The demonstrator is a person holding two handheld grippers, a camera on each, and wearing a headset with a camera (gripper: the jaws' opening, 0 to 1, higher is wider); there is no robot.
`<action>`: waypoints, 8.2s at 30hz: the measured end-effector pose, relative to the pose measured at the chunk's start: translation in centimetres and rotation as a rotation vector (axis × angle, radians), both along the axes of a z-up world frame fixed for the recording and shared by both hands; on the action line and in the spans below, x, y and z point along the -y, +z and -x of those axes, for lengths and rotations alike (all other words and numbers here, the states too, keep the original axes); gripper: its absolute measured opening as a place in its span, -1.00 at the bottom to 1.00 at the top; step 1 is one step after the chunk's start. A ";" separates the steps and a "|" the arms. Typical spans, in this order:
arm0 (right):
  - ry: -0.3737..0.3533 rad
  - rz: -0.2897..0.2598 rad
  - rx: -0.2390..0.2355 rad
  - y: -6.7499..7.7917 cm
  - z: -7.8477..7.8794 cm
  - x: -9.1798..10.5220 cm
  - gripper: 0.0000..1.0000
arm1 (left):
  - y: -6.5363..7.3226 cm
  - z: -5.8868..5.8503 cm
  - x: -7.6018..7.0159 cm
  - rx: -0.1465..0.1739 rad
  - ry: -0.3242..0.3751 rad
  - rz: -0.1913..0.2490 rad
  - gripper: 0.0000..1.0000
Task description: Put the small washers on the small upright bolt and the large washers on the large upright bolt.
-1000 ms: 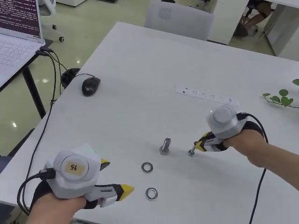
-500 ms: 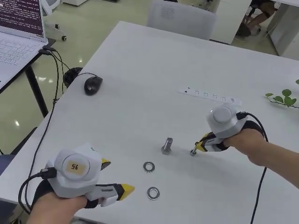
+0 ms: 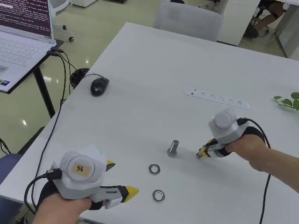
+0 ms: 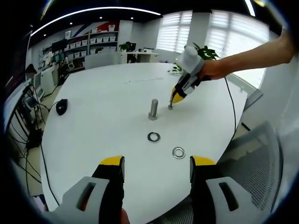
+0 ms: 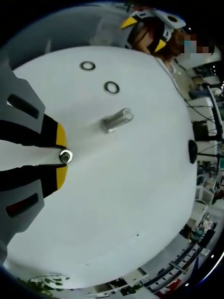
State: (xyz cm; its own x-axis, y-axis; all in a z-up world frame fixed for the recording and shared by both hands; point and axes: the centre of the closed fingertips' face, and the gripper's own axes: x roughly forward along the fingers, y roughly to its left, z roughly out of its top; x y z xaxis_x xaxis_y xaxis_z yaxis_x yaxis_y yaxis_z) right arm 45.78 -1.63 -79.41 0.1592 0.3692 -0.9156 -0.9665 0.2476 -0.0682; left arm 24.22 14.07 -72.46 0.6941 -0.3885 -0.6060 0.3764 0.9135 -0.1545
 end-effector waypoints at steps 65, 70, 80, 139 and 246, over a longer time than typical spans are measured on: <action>0.218 -0.132 -0.111 -2.5 15.9 -4.6 -0.52 | 0.5 0.1 1.2 0.028 -0.031 -0.001 0.11; 0.320 -0.128 -0.127 -2.7 17.7 -6.2 -0.47 | 0.6 0.2 1.3 0.029 -0.030 0.003 0.11; 0.486 -0.056 -0.082 -3.2 18.3 -7.0 -0.43 | 0.5 0.3 1.3 0.026 -0.032 0.001 0.11; 0.370 -0.084 0.048 2.6 9.2 -5.9 -0.54 | 0.5 0.1 1.0 0.026 -0.025 0.004 0.11; 0.225 -0.021 -0.023 -2.9 10.7 -5.7 -0.53 | 0.1 0.7 0.3 0.009 -0.002 0.000 0.11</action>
